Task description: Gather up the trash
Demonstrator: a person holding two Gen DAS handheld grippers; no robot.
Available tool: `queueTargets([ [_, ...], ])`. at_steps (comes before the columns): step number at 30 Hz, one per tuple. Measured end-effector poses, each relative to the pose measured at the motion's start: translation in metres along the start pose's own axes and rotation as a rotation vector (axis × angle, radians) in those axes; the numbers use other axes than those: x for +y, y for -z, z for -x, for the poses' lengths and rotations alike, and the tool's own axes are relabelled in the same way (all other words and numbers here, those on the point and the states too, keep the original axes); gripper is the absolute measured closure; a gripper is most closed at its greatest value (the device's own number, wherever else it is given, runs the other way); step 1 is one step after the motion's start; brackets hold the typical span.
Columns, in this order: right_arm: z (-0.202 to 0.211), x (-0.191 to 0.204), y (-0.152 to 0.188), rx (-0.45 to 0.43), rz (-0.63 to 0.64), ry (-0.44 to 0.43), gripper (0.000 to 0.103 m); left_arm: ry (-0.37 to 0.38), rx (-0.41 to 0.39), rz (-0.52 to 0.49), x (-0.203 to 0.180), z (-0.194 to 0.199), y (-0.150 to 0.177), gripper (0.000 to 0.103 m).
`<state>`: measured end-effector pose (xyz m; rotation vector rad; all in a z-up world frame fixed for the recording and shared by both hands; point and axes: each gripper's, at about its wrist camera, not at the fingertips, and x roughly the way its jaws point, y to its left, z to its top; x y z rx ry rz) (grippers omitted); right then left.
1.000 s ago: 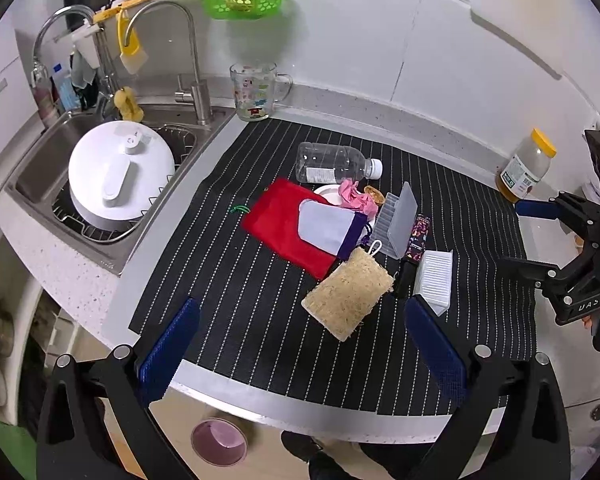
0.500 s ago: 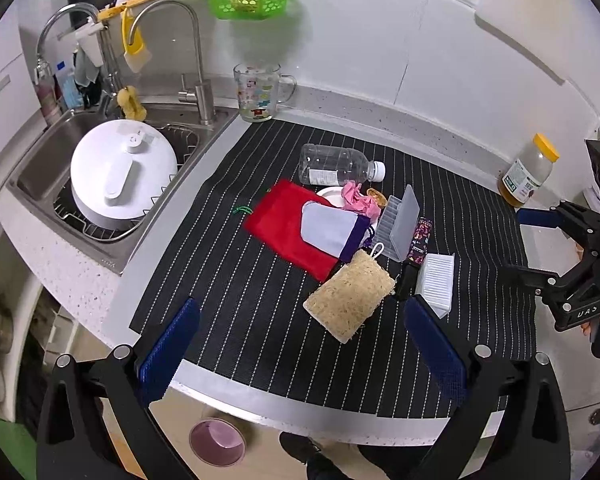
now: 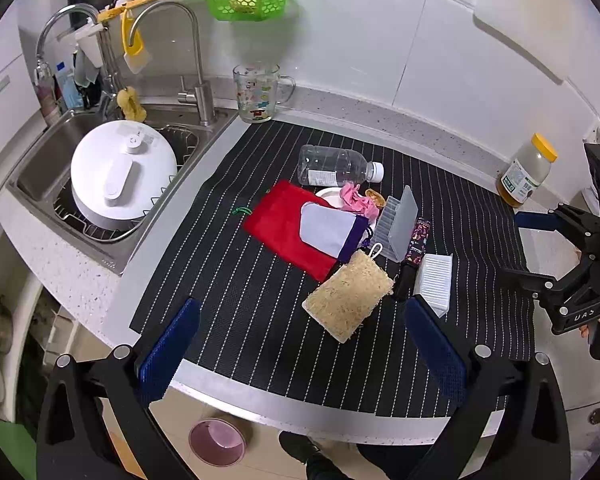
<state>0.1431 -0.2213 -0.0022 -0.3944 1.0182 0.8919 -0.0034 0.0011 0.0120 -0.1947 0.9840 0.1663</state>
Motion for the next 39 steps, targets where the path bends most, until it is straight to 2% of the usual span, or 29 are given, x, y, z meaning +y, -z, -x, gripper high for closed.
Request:
queueTargets([
  [23,-0.012,0.0,0.006,0.026,-0.022,-0.019,0.003,-0.001,0.008,0.001,0.001,-0.002,0.003,0.005],
  [32,-0.056,-0.012,0.03,0.101,-0.121,-0.079,0.003,0.003,0.036,0.003,0.002,-0.015,0.006,0.005],
  [35,-0.074,-0.018,0.038,0.127,-0.185,-0.13,0.003,0.005,0.054,0.008,0.003,-0.021,0.009,0.005],
  [36,-0.083,-0.02,0.04,0.14,-0.216,-0.159,0.005,0.005,0.06,0.009,0.004,-0.023,0.01,0.005],
  [37,-0.089,-0.02,0.041,0.15,-0.232,-0.181,0.013,0.004,0.065,0.011,0.005,-0.024,0.011,0.005],
  [39,-0.095,-0.018,0.041,0.165,-0.241,-0.199,0.021,0.004,0.077,0.016,0.007,-0.028,0.013,0.005],
])
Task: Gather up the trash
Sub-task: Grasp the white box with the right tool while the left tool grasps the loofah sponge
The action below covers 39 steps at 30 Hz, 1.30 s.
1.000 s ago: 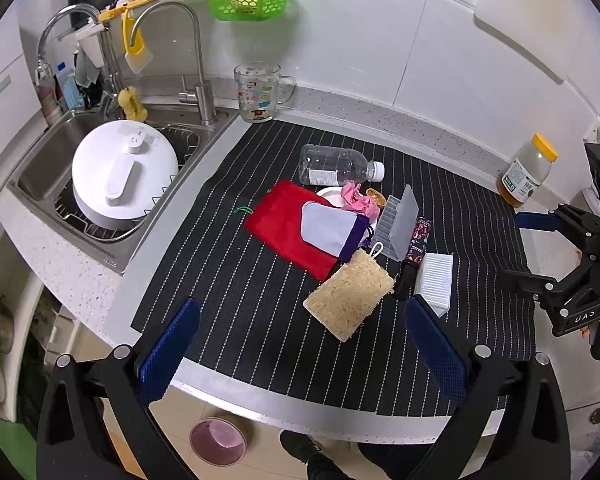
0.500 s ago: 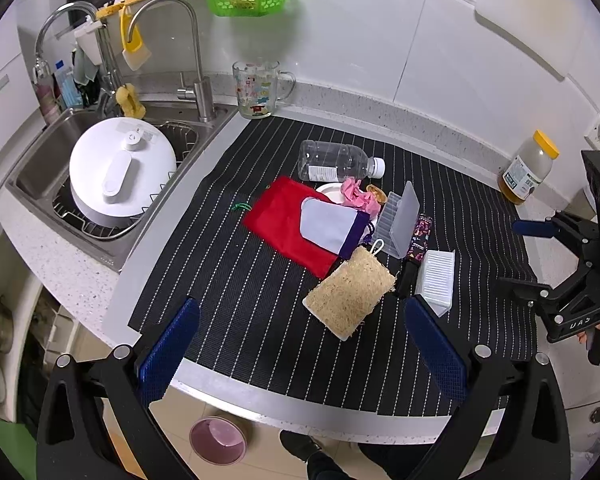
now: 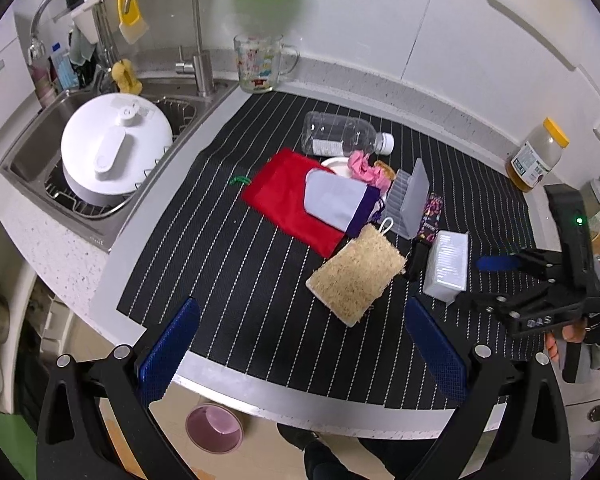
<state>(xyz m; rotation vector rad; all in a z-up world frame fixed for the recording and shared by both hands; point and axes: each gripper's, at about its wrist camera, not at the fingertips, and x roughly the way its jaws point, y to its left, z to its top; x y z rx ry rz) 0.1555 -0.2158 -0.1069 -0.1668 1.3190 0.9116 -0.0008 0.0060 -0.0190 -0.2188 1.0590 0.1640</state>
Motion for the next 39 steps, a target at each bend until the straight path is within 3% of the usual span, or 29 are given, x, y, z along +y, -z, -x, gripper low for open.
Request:
queueTargets([
  [2,-0.008,0.001,0.0,0.01,0.001,-0.019,0.025,-0.001,0.009,0.003,0.002,-0.003,0.002,0.005],
  [5,-0.017,0.006,-0.001,0.022,0.003,-0.054,0.045,-0.002,0.022,0.01,0.005,-0.007,0.002,0.005],
  [8,-0.017,0.011,-0.004,0.019,0.02,-0.059,0.07,0.0,0.03,0.014,0.007,-0.01,0.003,0.005],
  [9,-0.014,0.015,-0.005,0.012,0.037,-0.057,0.085,0.001,0.031,0.014,0.008,-0.011,0.002,0.005],
  [10,-0.012,0.017,-0.006,0.008,0.042,-0.057,0.093,0.003,0.032,0.014,0.008,-0.012,0.002,0.005],
  [16,0.015,0.017,-0.018,-0.042,0.064,-0.045,0.095,0.031,0.024,-0.009,0.001,-0.016,-0.004,0.005],
  [23,0.054,0.009,-0.029,-0.085,0.067,-0.009,0.096,0.087,0.031,-0.111,-0.022,-0.04,-0.01,0.005],
  [32,0.059,-0.007,-0.026,-0.093,0.027,0.012,0.095,0.151,0.093,-0.251,-0.042,-0.102,-0.003,0.005],
  [39,0.057,-0.017,-0.025,-0.084,0.004,0.026,0.095,0.153,0.113,-0.367,-0.045,-0.128,0.005,0.005],
])
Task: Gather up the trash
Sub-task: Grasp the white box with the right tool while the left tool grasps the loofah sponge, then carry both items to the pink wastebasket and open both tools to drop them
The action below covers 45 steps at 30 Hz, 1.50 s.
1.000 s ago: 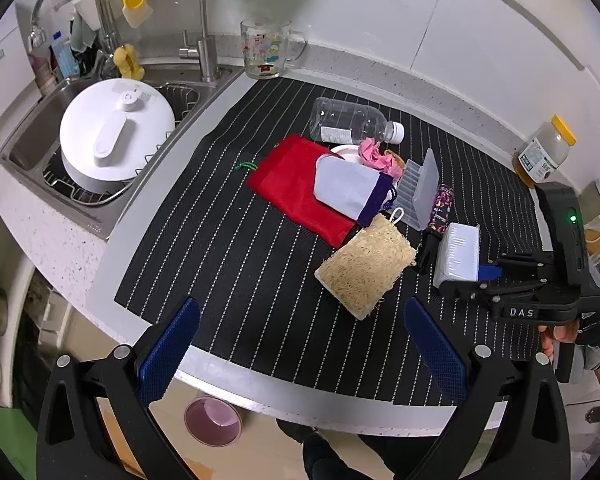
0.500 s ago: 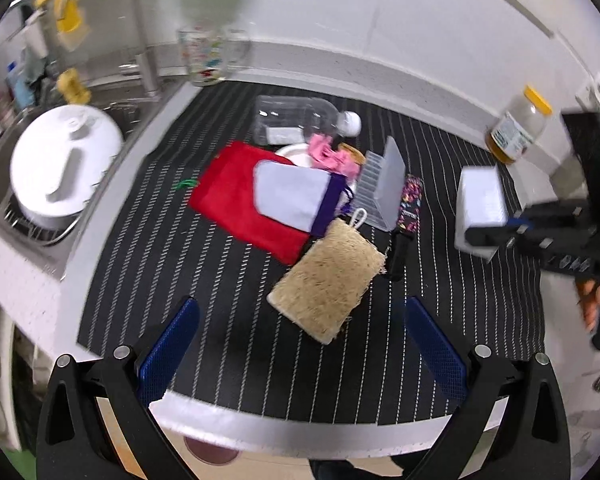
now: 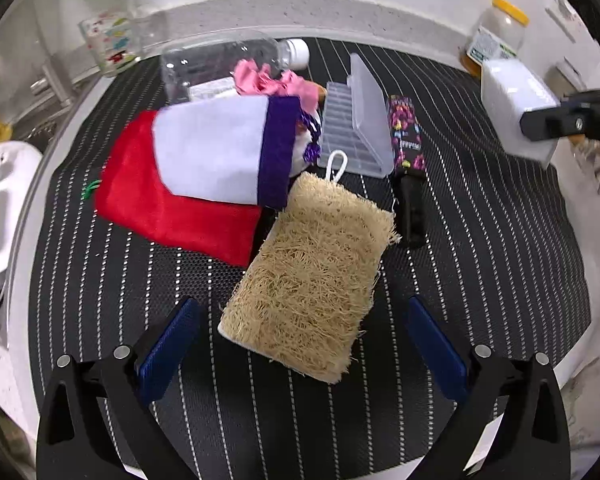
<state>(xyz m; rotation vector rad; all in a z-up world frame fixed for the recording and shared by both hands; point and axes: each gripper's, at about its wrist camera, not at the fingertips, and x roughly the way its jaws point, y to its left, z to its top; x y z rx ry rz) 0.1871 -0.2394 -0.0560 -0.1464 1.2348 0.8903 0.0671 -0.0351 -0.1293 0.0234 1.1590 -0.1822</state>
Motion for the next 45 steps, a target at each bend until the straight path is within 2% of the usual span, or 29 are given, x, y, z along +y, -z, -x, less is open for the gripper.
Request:
queueTargets([
  [2,-0.001,-0.001,0.001,0.004,-0.002,0.001,0.095,0.001,0.014,-0.009,0.0,-0.006,0.002,0.007],
  [4,-0.002,-0.002,0.001,0.006,-0.002,0.002,0.095,-0.004,0.007,-0.007,0.001,-0.007,0.002,0.013],
  [6,-0.002,-0.002,-0.001,0.006,-0.002,0.001,0.095,-0.013,-0.003,0.006,0.002,-0.003,0.001,0.031],
  [14,0.003,0.003,-0.007,-0.003,0.033,-0.011,0.095,0.037,0.016,0.09,0.002,0.014,0.001,0.032],
  [22,0.018,0.013,-0.013,-0.029,0.118,-0.008,0.095,0.047,-0.078,0.252,-0.005,0.069,-0.003,0.032],
  [28,0.024,0.037,-0.02,-0.034,0.262,-0.026,0.095,-0.014,-0.169,0.413,-0.011,0.123,0.011,0.032],
  [31,0.02,0.056,-0.017,-0.025,0.336,-0.044,0.095,-0.072,-0.202,0.479,-0.014,0.146,0.029,0.032],
  [36,0.015,0.109,-0.004,-0.019,0.472,-0.085,0.095,-0.165,-0.237,0.593,-0.017,0.184,0.078,0.032],
  [40,0.008,0.163,0.013,-0.018,0.571,-0.126,0.095,-0.235,-0.252,0.69,-0.011,0.215,0.132,0.032],
  [41,0.005,0.189,0.022,-0.016,0.609,-0.155,0.095,-0.254,-0.255,0.723,-0.011,0.224,0.152,0.032],
  [45,-0.008,0.249,0.046,-0.002,0.691,-0.213,0.095,-0.326,-0.25,0.826,-0.003,0.249,0.222,0.032],
])
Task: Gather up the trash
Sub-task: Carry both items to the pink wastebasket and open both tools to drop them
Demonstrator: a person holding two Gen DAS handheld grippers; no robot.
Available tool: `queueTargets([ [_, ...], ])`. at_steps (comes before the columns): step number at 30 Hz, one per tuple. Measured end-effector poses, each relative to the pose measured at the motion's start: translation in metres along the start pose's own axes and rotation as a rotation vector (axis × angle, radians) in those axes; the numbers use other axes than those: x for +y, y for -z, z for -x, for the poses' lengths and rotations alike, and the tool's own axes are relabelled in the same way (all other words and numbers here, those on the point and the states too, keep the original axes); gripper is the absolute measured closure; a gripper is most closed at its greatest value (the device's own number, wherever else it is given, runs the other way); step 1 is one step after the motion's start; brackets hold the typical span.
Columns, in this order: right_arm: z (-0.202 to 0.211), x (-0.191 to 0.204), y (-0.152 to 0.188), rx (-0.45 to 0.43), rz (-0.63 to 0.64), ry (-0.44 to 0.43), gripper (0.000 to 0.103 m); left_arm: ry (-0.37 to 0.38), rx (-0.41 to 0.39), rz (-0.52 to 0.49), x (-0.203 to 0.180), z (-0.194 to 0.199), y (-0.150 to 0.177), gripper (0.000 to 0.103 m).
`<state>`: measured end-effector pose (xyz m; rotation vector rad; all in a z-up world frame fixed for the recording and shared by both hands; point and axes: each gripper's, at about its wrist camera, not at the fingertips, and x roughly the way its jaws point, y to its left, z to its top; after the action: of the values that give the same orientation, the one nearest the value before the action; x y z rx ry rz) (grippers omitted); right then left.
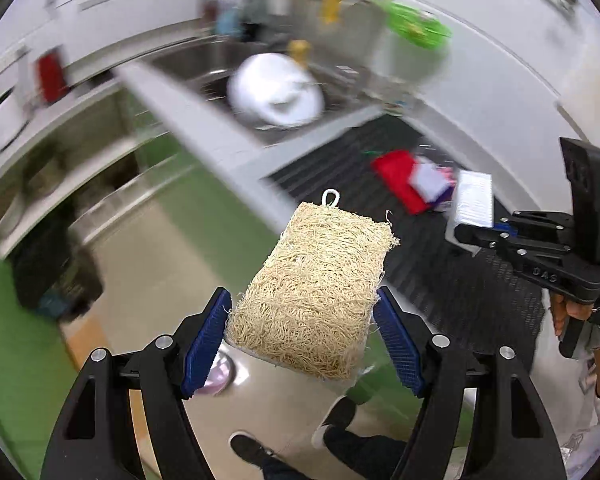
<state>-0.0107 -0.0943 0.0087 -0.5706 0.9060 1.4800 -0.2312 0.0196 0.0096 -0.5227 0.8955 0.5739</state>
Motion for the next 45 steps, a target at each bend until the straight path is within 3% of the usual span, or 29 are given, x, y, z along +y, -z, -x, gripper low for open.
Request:
queueTargets([
  [5,-0.061,0.098,-0.011,0.054,0.075,-0.095,0.095,-0.065,0.011,0.091,0.079,0.021,0.045,0.032],
  [8,-0.099,0.127,-0.011,0.103,0.086,-0.126,0.095,-0.087,0.025,0.141,0.12,0.017,0.065,0.032],
  [13,-0.166,0.139,-0.007,0.171,0.124,-0.146,0.095,-0.111,0.069,0.204,0.173,-0.021,0.092,0.032],
  [16,-0.218,0.139,0.011,0.205,0.168,-0.133,0.095,-0.108,0.089,0.256,0.207,-0.071,0.122,0.032],
  [20,-0.299,0.131,0.047,0.245,0.194,-0.14,0.095,-0.102,0.136,0.31,0.241,-0.166,0.177,0.032],
  [21,-0.335,0.123,0.066,0.263,0.204,-0.144,0.096,-0.094,0.144,0.325,0.247,-0.186,0.187,0.032],
  [24,-0.382,0.118,0.09,0.283,0.211,-0.149,0.095,-0.076,0.164,0.364,0.268,-0.251,0.223,0.032],
  [29,-0.451,0.112,0.119,0.304,0.22,-0.156,0.096,-0.065,0.173,0.398,0.295,-0.327,0.26,0.032],
  [30,-0.469,0.11,0.125,0.313,0.222,-0.159,0.096,-0.063,0.17,0.403,0.299,-0.337,0.264,0.031],
  [32,-0.484,0.112,0.131,0.32,0.225,-0.163,0.096,-0.061,0.172,0.424,0.309,-0.354,0.272,0.012],
  [33,-0.496,0.113,0.134,0.327,0.228,-0.168,0.095,-0.071,0.159,0.433,0.313,-0.358,0.275,0.007],
  [42,-0.553,0.162,0.156,0.388,0.278,-0.278,0.095,-0.104,0.113,0.519,0.351,-0.343,0.297,0.007],
  [45,-0.569,0.176,0.157,0.399,0.297,-0.297,0.088,-0.127,0.088,0.541,0.36,-0.328,0.302,0.007],
])
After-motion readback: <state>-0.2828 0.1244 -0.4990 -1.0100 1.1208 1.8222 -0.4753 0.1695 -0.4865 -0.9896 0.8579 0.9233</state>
